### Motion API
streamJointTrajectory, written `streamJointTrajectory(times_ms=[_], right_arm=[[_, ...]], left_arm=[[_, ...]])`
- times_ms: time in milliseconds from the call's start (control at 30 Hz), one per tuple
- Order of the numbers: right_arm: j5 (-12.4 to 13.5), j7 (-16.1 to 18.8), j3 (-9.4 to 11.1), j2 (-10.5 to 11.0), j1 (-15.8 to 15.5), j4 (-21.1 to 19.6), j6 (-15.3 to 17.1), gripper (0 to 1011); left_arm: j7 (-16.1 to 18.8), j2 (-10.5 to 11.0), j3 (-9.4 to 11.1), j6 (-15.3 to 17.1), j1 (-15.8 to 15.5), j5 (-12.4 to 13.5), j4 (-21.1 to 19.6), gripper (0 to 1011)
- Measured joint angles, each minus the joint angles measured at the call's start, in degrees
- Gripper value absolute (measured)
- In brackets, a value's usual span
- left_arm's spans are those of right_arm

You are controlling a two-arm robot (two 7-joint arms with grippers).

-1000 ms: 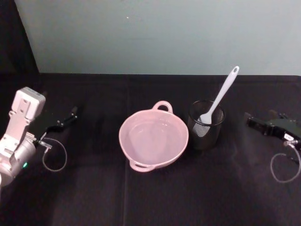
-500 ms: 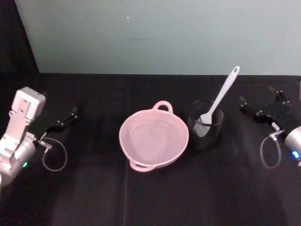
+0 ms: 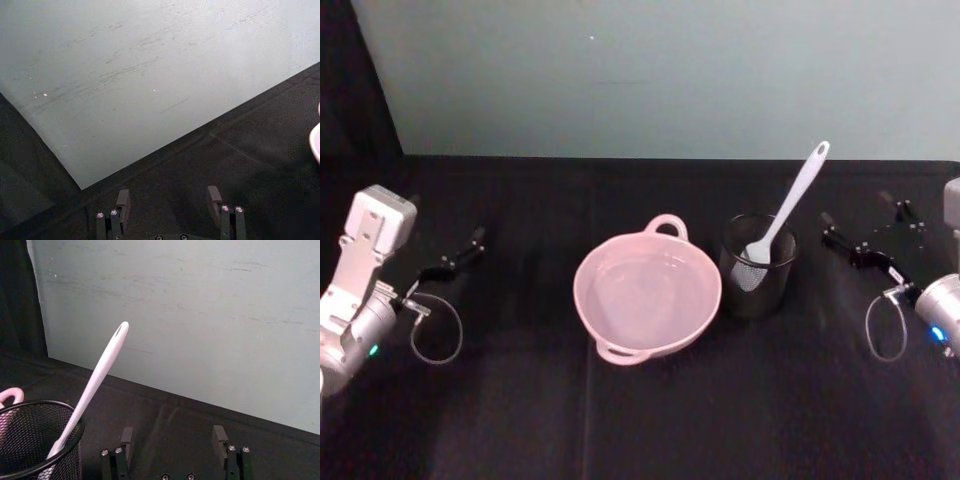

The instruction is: Use the one hand to pick up the spoon and stir the clear water in the bowl.

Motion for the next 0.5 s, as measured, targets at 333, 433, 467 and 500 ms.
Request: streamJointTrajectory(times_ms=[333, 433, 467, 500], right_arm=[[0.1, 0.0, 0.0, 0.2, -0.1, -0.4, 0.2, 1003], [0.1, 0.0, 0.0, 0.2, -0.1, -0.5, 0.3, 1002], [0.1, 0.0, 0.0, 0.2, -0.2, -0.5, 0.3, 1003], [0.1, 0.0, 0.0, 0.2, -0.2, -0.5, 0.3, 1002]], left_arm=[[0.0, 0.0, 0.0, 0.0, 0.0, 0.0, 0.0, 1011], [0.0, 0.0, 0.0, 0.0, 0.0, 0.0, 0.0, 1011], [0.0, 0.0, 0.0, 0.0, 0.0, 0.0, 0.0, 1011], [0.0, 0.0, 0.0, 0.0, 0.0, 0.0, 0.0, 1011]])
